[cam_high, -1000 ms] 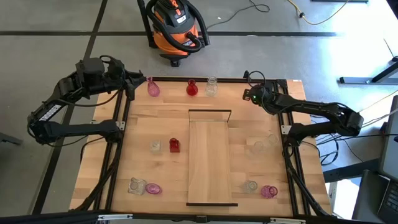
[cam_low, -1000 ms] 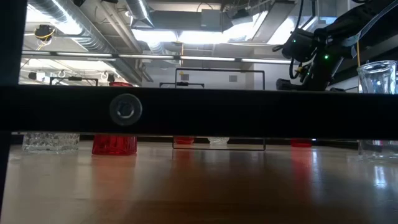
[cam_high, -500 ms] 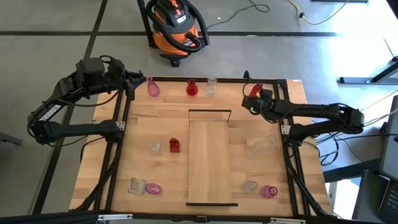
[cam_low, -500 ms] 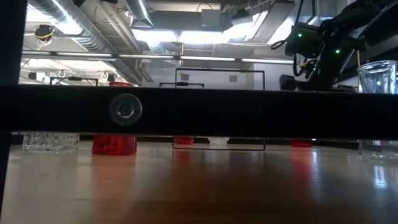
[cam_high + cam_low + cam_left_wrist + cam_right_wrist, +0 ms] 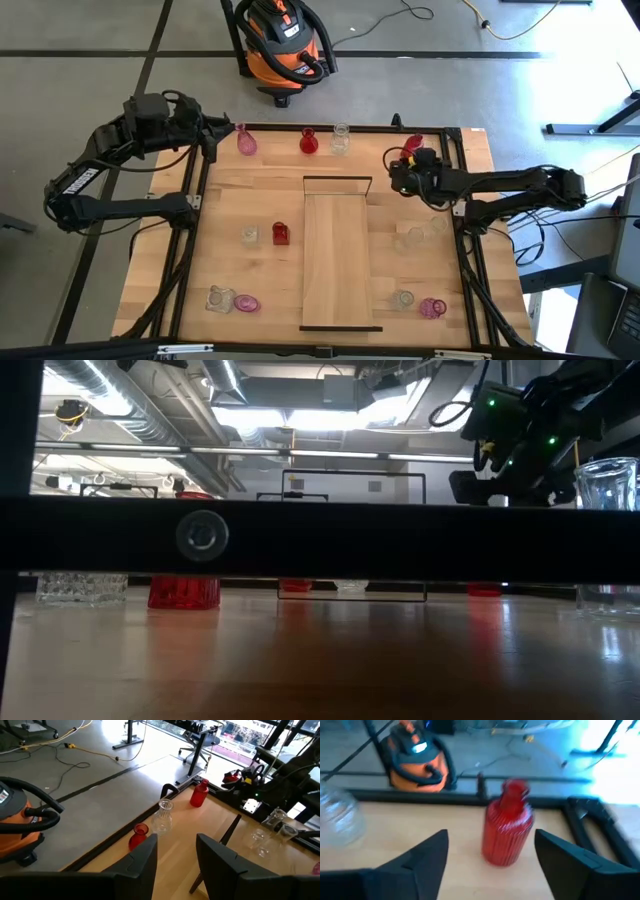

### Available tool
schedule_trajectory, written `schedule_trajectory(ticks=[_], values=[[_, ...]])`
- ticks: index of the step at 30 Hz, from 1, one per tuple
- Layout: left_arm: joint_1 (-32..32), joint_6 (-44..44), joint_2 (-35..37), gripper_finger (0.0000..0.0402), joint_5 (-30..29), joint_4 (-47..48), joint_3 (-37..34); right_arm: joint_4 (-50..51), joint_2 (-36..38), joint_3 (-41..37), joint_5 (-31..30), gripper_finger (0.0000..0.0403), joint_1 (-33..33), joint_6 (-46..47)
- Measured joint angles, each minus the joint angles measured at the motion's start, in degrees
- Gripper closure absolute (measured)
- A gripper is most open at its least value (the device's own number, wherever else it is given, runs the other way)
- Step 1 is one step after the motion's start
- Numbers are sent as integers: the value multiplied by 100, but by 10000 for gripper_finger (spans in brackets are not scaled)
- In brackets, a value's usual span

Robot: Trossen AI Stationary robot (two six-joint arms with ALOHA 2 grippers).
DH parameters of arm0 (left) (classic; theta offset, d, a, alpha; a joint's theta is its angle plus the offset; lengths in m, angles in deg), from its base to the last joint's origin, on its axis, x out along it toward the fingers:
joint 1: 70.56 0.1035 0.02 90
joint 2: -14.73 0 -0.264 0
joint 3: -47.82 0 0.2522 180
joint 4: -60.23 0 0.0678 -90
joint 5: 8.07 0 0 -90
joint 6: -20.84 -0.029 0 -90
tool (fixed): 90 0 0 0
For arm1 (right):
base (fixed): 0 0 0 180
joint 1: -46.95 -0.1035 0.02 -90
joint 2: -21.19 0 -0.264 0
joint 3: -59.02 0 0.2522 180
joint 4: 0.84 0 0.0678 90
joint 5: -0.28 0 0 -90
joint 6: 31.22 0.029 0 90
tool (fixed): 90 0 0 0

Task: Sort vases onto shelf
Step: Put the red vase on the shelf

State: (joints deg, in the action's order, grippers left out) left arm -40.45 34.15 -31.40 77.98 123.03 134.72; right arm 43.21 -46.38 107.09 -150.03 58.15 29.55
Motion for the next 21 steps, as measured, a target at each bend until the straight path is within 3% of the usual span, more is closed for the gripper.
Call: schedule_trajectory(ticks=[4, 11, 21], values=[[2, -8, -57, 273, -2, 0, 0, -37, -317, 0, -472, 103, 120, 225], [2, -7, -306, 273, 0, -9, 0, -188, -961, -2, -481, 102, 494, 809], [-5, -2, -503, 273, 192, -9, 0, -969, -1113, 0, -353, 102, 1159, 579]])
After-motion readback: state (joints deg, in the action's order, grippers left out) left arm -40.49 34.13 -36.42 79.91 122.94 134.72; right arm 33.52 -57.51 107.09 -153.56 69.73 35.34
